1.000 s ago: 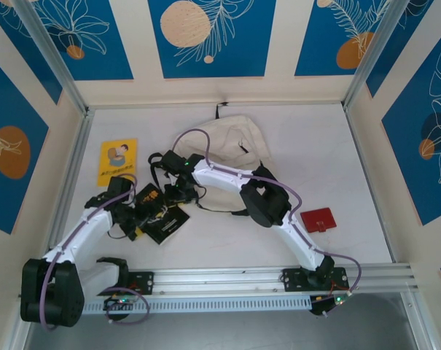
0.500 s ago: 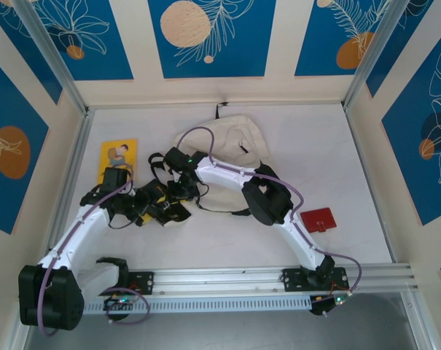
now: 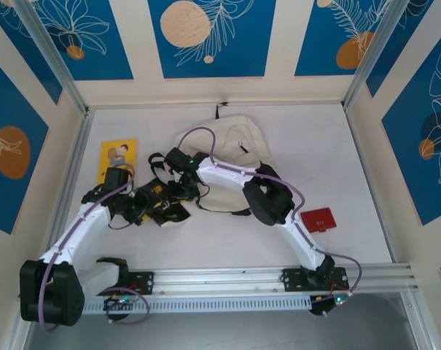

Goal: Pack the student bag

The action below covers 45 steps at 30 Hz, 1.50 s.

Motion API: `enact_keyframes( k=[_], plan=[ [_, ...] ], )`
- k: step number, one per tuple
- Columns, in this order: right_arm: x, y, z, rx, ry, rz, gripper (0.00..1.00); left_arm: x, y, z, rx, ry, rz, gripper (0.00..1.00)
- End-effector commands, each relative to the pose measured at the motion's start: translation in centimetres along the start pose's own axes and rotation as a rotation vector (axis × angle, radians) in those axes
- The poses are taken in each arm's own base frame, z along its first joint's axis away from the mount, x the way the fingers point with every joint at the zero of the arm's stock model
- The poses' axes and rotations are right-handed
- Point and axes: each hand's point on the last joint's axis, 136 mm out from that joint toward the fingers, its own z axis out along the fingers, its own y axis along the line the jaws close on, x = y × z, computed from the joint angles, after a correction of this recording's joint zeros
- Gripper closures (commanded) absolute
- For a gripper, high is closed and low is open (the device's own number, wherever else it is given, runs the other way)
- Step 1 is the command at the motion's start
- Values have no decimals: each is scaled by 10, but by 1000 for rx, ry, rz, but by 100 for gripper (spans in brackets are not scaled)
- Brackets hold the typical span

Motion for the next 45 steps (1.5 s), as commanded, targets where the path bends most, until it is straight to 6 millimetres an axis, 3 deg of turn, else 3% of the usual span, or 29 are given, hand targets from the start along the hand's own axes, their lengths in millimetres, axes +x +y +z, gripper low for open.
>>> enact_keyframes(
  k=[1,5,10,16,19,26,31,34,39,45],
  plan=[
    [31,-6,15,26,102,19,69,-9,-11,2,46,-31,51,51],
    [25,5,-2,-3,74,8,67,-14,-7,-3,13,-68,65,64],
    [14,27,-49,-63,-27,-5,59,-20,4,-13,-59,-131,73,82],
    [13,39,-110,-159,-154,28,45,-23,1,-43,-68,-219,103,89],
    [16,33,-137,-176,-224,53,34,-27,-11,-67,-46,-276,141,90],
    [19,6,-188,-257,-368,151,20,-34,-84,-117,176,-342,228,90],
    [19,-32,-227,-351,-532,280,17,-46,-143,-140,385,-381,238,90],
    [20,-45,-248,-449,-592,333,15,-51,-176,-146,501,-382,228,91],
    [22,-46,-281,-657,-651,387,11,-50,-227,-146,629,-421,251,91],
    [26,-49,-317,-721,-695,437,9,-38,-290,-121,745,-372,249,91]
  ],
)
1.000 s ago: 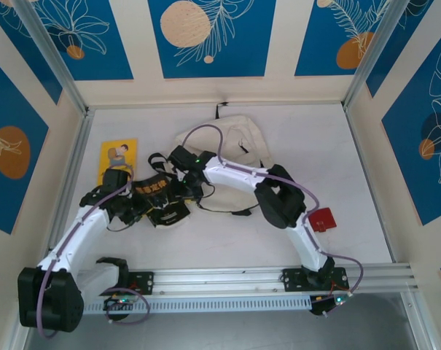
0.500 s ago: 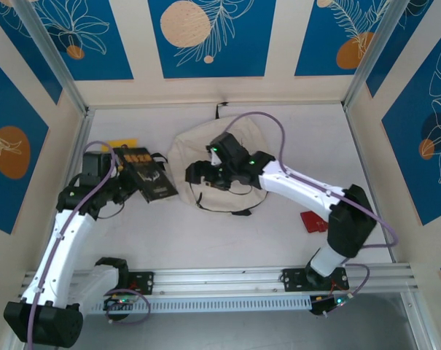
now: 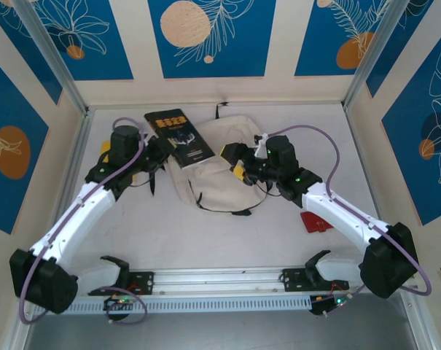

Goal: Pack the student bag

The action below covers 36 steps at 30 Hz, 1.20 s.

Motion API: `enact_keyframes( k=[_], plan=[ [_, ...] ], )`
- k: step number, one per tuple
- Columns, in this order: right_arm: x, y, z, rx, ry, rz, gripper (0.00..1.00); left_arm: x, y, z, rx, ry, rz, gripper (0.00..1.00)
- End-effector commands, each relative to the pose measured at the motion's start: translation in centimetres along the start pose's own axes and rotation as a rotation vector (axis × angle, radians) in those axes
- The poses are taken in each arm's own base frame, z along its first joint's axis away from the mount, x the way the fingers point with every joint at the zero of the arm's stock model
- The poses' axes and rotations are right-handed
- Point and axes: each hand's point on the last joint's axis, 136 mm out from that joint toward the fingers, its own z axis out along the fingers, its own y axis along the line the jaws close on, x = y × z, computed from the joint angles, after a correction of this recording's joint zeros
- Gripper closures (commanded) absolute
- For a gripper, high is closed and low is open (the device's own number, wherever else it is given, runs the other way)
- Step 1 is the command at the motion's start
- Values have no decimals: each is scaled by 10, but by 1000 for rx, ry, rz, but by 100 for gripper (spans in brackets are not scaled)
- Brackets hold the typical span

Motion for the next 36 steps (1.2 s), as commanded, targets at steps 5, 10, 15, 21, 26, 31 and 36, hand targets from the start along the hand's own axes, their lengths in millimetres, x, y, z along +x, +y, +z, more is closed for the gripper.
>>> enact_keyframes(
  k=[5,10,15,21,26,31,36],
  plan=[
    [-9,0,-43,26,-85,79,10,-7,-77,51,224,-55,-39,91],
    [-10,-28,-53,74,-107,146,10,15,-53,96,151,-34,-83,91],
    [-9,-50,-49,120,-101,190,10,32,-20,119,64,-3,-115,91],
    [-6,-60,-15,101,39,292,5,42,3,121,-12,2,-154,91],
    [-21,-67,11,77,32,370,0,47,4,120,-10,19,-171,90],
    [-30,-84,40,72,44,500,0,52,5,122,13,35,-200,90],
    [-19,-100,69,83,63,603,0,56,10,124,24,60,-238,89]
  ],
)
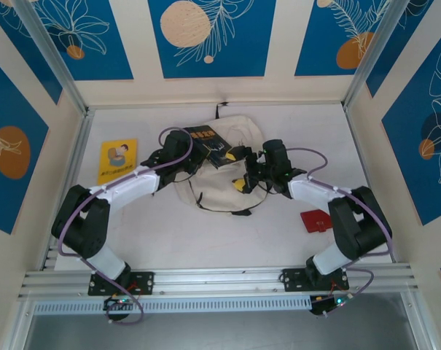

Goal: Pack the student bag

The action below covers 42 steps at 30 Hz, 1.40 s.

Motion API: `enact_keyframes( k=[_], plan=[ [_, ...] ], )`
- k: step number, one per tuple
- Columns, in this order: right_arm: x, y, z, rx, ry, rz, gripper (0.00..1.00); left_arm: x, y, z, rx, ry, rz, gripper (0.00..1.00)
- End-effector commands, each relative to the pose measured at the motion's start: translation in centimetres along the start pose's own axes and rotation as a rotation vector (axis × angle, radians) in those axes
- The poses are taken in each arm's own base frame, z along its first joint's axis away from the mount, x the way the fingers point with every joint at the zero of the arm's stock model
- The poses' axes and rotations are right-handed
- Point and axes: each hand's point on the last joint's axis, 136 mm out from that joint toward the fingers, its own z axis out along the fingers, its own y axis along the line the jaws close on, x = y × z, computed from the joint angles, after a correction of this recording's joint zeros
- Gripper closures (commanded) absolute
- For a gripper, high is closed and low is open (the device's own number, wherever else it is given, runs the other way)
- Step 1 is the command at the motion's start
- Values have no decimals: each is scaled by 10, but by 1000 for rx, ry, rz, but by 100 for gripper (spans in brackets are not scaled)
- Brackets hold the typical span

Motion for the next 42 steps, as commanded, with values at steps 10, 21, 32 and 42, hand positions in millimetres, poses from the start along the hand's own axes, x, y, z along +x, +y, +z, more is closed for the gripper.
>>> enact_keyframes(
  k=[10,21,32,42],
  plan=[
    [-7,6,38,-83,23,141,21,5,-17,-16,85,20,-30,88],
    [-9,10,41,-139,4,117,52,3,-13,-19,76,2,-30,88],
    [-6,10,16,-104,-63,13,77,0,-19,-28,82,-14,20,78],
    [-6,60,-51,-145,-208,-304,90,-11,-34,-50,26,-55,247,23]
  ],
)
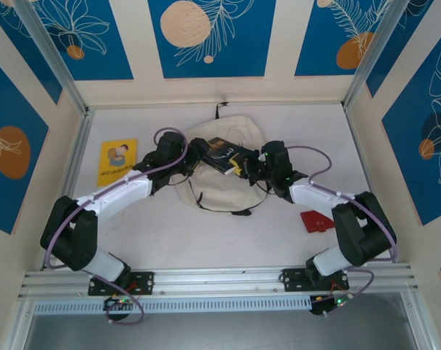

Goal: Pack the student bag

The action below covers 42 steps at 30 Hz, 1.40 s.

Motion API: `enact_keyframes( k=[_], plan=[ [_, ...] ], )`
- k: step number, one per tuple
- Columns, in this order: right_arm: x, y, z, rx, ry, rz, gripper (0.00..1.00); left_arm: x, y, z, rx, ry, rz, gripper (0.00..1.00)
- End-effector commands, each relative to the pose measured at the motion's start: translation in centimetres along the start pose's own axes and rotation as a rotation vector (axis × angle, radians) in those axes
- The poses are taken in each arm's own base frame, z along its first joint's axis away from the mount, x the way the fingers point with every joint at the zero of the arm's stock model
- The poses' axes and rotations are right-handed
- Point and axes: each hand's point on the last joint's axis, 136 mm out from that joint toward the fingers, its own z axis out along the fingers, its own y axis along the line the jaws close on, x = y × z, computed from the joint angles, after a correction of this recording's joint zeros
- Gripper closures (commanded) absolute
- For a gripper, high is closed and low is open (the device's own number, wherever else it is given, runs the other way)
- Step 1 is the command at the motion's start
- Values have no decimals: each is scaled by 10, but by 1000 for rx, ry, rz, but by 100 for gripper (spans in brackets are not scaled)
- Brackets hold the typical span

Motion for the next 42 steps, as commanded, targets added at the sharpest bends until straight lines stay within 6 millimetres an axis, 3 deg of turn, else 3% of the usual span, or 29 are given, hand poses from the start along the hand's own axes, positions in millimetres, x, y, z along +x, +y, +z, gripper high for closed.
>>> enact_keyframes(
  k=[1,6,11,19,27,37,42],
  plan=[
    [-6,39,-32,-43,-79,-212,90,-15,-27,-23,5,-46,184,19],
    [-22,51,-75,30,-182,-361,90,-13,-58,-34,6,19,497,12],
    [-46,49,-125,159,-336,-461,90,9,-66,-31,6,120,682,10],
    [-72,41,-193,287,-502,-493,90,77,-76,-7,-4,280,885,9],
    [-89,19,-224,314,-568,-405,89,139,-43,38,-258,354,980,16],
    [-101,-4,-231,297,-575,-314,89,182,-3,79,-378,440,984,25],
    [-101,-8,-230,288,-570,-311,89,184,13,94,-447,439,987,27]
  ],
)
